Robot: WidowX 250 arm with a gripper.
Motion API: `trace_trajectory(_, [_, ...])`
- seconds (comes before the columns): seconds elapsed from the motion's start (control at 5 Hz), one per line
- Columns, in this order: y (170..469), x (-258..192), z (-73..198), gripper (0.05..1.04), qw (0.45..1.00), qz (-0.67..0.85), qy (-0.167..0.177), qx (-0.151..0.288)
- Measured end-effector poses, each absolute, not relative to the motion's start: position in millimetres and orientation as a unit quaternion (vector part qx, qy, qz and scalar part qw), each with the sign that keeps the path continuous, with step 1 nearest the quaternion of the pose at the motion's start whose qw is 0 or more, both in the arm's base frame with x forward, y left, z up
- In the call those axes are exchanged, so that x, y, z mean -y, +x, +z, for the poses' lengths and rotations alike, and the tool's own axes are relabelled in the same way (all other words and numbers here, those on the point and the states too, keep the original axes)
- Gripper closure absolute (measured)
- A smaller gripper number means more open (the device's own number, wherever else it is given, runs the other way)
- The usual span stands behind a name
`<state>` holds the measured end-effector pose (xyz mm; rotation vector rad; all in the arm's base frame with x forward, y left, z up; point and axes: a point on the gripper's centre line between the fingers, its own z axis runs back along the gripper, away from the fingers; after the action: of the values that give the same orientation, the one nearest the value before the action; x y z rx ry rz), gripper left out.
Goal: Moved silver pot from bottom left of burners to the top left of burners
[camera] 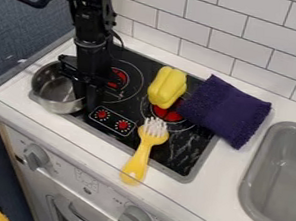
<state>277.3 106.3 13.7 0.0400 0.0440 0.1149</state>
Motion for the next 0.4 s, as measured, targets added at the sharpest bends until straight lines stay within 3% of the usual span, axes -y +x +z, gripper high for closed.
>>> trace_trajectory(0.2, [276.8,-105.3,14.5,0.995,0.998,0.055,0.015,-0.026])
trace_trajectory(0.4, [275.1,-105.1,24.2,0.997,0.998,0.051,0.012,-0.04])
